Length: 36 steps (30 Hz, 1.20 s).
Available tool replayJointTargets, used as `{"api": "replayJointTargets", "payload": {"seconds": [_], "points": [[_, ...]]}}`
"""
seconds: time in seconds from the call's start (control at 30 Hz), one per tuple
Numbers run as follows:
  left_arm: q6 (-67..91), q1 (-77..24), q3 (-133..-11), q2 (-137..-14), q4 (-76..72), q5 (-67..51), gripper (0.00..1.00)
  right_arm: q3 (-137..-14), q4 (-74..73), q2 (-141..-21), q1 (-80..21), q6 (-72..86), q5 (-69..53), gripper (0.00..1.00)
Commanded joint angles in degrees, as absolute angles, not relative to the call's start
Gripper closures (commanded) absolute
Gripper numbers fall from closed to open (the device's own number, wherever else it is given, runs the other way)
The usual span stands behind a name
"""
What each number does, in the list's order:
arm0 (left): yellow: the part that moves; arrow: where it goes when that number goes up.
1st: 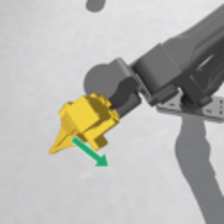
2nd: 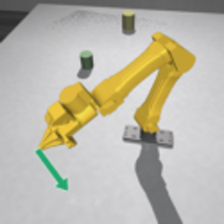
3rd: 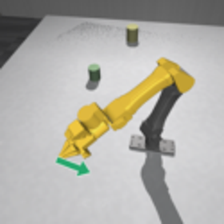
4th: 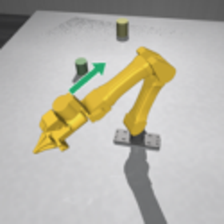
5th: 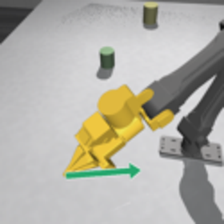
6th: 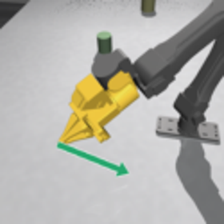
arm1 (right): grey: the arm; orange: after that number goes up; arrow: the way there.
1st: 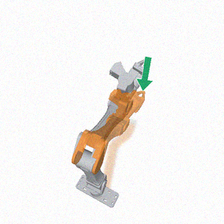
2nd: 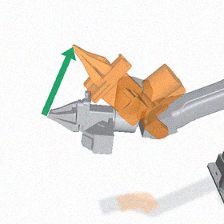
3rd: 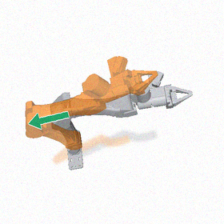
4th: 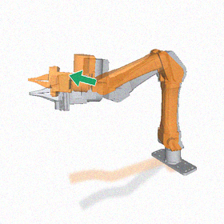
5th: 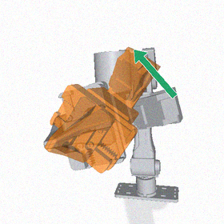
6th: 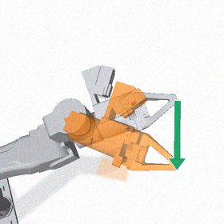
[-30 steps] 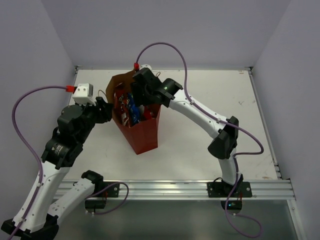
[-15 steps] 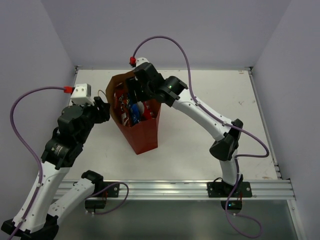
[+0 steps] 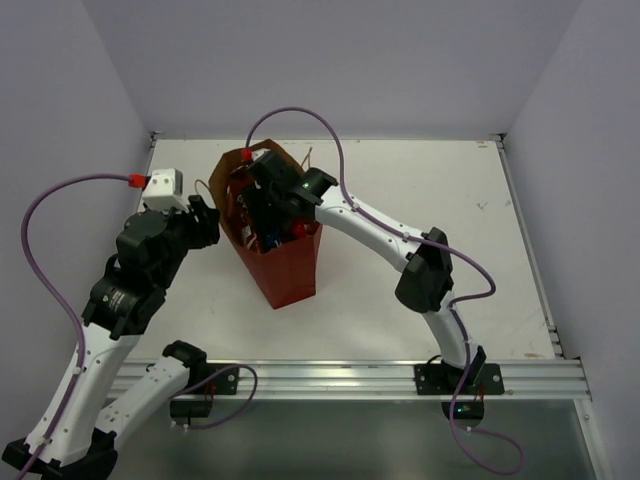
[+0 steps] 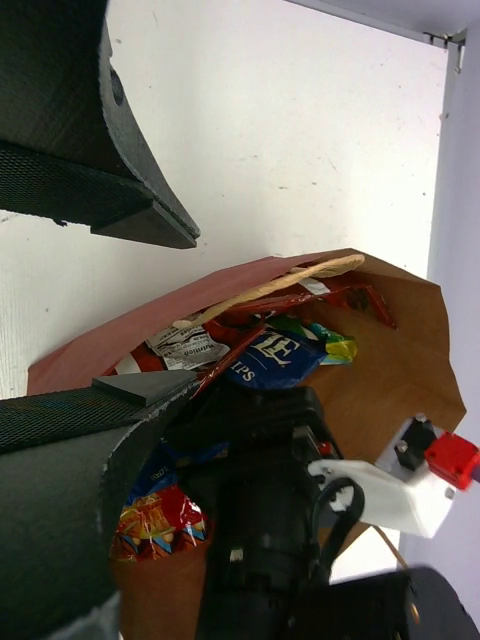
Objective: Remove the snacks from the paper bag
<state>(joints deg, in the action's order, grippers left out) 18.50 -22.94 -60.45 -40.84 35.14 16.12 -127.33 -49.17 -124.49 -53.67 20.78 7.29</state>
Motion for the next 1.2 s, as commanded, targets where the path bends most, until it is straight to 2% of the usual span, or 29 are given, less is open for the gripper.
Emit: {"api": "replayJointTargets", "payload": {"seconds": [0.0,0.03,0.13,0.17,0.23,0.27,0.33,0.77,0.93,1.07,1.17], "points": [[19.2,-23.1,-61.7,-40.1,35.2,16.7,0.42,-127.6,-47.7,-125.0,-53.6,20.4,6.8,0.39],[19.2,-23.1,-61.7,-39.9,35.4,16.8,0.41,-127.6,-47.7,-125.2,-53.6,20.5,6.9,0.40],[19.2,-23.1,-61.8,-39.6,35.9,17.1,0.41,-127.8,-47.8,-124.9,-53.6,20.3,7.3,0.57],[19.2,-23.1,-61.9,-39.5,36.0,17.2,0.41,-128.1,-47.7,-124.6,-53.6,20.1,7.4,0.69],[19.2,-23.1,-61.8,-39.1,36.3,17.4,0.41,-129.4,-47.6,-123.1,-53.6,19.3,7.5,0.80],[19.2,-23.1,-61.7,-39.1,36.4,17.6,0.41,-130.0,-47.6,-122.5,-53.6,18.6,7.8,0.93],[19.2,-23.1,-61.7,-39.0,36.4,17.7,0.41,-131.2,-46.9,-120.0,-53.7,17.8,7.9,1.00],[20.0,-23.1,-61.3,-39.0,36.0,17.3,0.40,-133.9,-35.5,-100.5,-53.6,10.2,4.7,1.00],[20.2,-23.1,-61.3,-38.9,36.0,17.8,0.40,-130.8,-29.4,-92.3,-52.7,6.9,11.4,1.00],[20.7,-23.1,-61.0,-39.3,35.8,17.4,0.40,-127.2,-29.4,-88.1,-47.6,8.2,19.1,1.00],[20.7,-23.1,-60.6,-39.4,35.1,17.0,0.39,-118.3,-29.8,-83.4,-38.9,14.6,18.2,1.00]]}}
